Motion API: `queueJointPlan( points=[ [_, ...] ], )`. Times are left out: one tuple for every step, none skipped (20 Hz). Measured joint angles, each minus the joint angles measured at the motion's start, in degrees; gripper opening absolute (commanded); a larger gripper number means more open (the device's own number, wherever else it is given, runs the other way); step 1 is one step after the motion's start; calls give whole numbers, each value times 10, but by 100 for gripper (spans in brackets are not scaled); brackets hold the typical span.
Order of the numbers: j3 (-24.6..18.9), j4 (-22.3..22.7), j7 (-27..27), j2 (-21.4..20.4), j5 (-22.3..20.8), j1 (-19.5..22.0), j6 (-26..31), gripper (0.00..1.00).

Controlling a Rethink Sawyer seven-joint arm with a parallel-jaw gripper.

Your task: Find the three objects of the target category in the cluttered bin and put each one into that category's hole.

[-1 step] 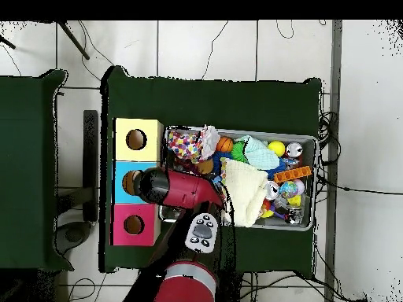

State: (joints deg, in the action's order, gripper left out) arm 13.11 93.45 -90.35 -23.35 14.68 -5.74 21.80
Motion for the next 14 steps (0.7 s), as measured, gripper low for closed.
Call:
queueJointPlan(
  points=[
    [0, -2, 0, 2, 1, 0, -6, 100],
    [0, -3, 0, 5, 2, 0, -13, 100],
    [0, -5, 0, 7, 4, 0, -19, 100],
    [0, -7, 0, 12, 7, 0, -32, 100],
    [0, -8, 0, 13, 8, 0, -36, 100],
    [0, -9, 0, 15, 9, 0, -41, 100],
    [0, -10, 0, 16, 11, 0, -45, 100],
    [0, -11, 0, 17, 13, 0, -48, 100],
    [0, -12, 0, 18, 15, 0, -51, 100],
    [0, -13, 0, 18, 18, 0, -52, 100],
    [0, -15, 0, 19, 20, 0, -54, 100],
    [0, -15, 0, 20, 22, 0, -55, 100],
    [0, -16, 0, 20, 23, 0, -56, 100],
    [0, -17, 0, 21, 25, 0, -59, 100]
  ],
)
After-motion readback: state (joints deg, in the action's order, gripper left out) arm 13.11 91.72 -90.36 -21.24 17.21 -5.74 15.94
